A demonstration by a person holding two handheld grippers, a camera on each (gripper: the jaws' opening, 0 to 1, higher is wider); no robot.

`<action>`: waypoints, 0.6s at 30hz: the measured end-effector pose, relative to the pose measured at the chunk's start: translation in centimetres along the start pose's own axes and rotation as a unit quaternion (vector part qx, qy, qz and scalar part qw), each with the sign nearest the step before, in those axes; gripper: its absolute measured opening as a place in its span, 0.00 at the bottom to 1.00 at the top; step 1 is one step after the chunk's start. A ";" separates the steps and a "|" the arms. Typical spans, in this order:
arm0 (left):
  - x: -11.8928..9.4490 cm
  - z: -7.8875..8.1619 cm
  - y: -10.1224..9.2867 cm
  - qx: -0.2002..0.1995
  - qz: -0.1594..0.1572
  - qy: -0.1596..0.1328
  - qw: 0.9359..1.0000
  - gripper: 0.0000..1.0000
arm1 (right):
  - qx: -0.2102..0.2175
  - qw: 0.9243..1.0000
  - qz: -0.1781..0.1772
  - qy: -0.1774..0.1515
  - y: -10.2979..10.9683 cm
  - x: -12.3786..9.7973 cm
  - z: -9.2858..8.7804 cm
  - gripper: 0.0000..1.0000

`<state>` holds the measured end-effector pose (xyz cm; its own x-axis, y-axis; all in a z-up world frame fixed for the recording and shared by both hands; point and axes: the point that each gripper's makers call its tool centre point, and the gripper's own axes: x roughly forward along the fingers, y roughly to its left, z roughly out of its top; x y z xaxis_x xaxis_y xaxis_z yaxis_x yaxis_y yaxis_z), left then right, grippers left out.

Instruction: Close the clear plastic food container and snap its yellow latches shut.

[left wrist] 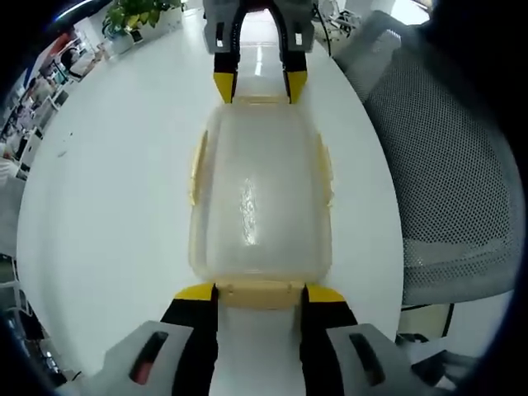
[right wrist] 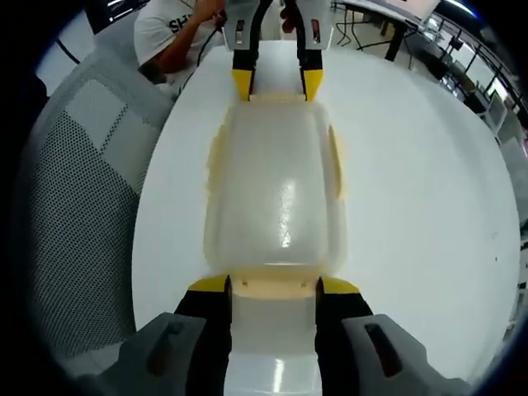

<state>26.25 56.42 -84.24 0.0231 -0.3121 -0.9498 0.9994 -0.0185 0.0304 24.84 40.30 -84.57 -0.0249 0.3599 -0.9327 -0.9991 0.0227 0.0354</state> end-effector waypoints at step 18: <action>-3.0 1.6 -1.0 -0.004 -0.014 -0.024 1.000 0.33 | 0.009 1.000 0.016 -0.022 1.4 -3.0 0.7 0.36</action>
<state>25.19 55.86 -80.97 -0.0059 -0.3560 -0.9345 0.9998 -0.0194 0.0010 23.52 39.96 -81.49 -0.0552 0.4020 -0.9140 -0.9970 0.0273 0.0722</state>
